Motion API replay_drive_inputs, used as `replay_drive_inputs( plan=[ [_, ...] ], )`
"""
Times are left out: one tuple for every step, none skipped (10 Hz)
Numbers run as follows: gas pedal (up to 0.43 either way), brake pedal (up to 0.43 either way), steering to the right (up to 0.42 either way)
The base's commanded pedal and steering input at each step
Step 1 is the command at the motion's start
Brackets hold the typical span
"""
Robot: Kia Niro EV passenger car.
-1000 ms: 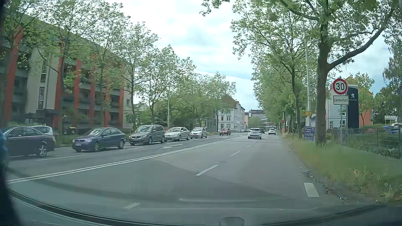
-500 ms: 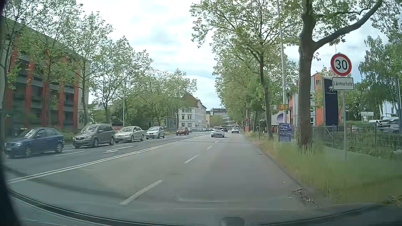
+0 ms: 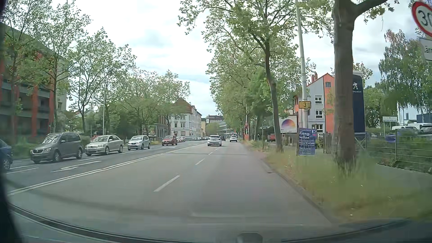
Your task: Follow the waypoints while adhering to traffic rules and regulations
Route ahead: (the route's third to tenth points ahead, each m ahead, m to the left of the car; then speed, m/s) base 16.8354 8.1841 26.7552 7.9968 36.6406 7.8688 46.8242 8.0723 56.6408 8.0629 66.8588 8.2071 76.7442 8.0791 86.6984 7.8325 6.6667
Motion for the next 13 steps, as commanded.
replay_drive_inputs(
  plan=[
    [0.079, 0.024, 0.022],
    [0.079, 0.024, 0.019],
    [0.079, 0.024, 0.014],
    [0.079, 0.024, 0.004],
    [0.079, 0.024, 0.001],
    [0.079, 0.024, 0.001],
    [0.079, 0.024, 0.0],
    [0.079, 0.024, 0.0],
    [0.079, 0.024, -0.003],
    [0.079, 0.024, -0.005],
    [0.079, 0.024, -0.007],
    [0.079, 0.024, -0.007],
    [0.079, 0.024, -0.008]
  ],
)
